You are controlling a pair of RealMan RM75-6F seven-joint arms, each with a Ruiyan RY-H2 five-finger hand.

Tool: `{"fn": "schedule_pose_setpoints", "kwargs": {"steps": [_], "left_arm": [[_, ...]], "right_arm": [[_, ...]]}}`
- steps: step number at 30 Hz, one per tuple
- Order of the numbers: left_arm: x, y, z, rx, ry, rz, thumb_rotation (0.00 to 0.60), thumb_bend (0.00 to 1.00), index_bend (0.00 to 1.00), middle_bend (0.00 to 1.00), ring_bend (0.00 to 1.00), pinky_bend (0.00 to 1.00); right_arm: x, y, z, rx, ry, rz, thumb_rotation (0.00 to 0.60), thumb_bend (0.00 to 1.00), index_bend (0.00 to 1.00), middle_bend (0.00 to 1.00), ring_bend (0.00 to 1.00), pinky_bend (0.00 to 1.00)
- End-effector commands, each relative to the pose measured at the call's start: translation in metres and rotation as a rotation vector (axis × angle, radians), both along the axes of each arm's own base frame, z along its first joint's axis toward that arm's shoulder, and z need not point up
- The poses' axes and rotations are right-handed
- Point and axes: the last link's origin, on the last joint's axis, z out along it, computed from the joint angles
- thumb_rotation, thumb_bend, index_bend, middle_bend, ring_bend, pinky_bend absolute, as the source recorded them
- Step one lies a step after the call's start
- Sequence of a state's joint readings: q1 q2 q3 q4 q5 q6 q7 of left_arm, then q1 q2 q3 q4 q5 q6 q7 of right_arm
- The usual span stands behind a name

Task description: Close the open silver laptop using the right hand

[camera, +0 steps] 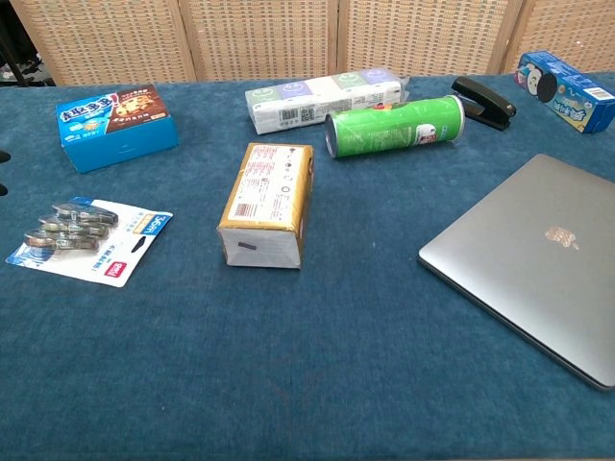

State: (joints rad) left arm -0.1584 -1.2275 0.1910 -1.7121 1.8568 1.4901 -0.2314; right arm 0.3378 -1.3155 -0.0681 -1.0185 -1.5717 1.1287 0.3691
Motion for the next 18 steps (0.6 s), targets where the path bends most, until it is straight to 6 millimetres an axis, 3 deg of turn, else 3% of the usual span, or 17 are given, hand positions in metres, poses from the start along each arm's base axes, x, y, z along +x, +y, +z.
{"fn": "schedule_pose_setpoints", "kwargs": {"steps": [1,6,11,18], "left_arm": [[0.0,0.0,0.0,0.001,0.001,0.001,0.6,0.13,0.25,0.13,0.18,0.1],[0.0,0.001,0.001,0.008,0.001,0.004,0.6,0.13,0.25,0.13,0.18,0.1],[-0.001,0.001,0.002,0.02,-0.003,0.01,0.6,0.13,0.25,0.13,0.18,0.1],[-0.001,0.002,0.006,0.05,-0.016,0.018,0.6,0.13,0.25,0.13,0.18,0.1]], "right_arm": [[0.009,-0.007,0.009,-0.029,0.001,0.028,0.6,0.13,0.35,0.29,0.34,0.08],[0.032,-0.018,0.028,-0.082,-0.005,0.091,0.6,0.13,0.34,0.28,0.33,0.08],[0.054,-0.017,0.039,-0.124,-0.046,0.135,0.6,0.13,0.32,0.23,0.29,0.07],[0.1,0.022,0.056,-0.261,-0.248,0.247,0.6,0.13,0.29,0.19,0.24,0.05]]}}
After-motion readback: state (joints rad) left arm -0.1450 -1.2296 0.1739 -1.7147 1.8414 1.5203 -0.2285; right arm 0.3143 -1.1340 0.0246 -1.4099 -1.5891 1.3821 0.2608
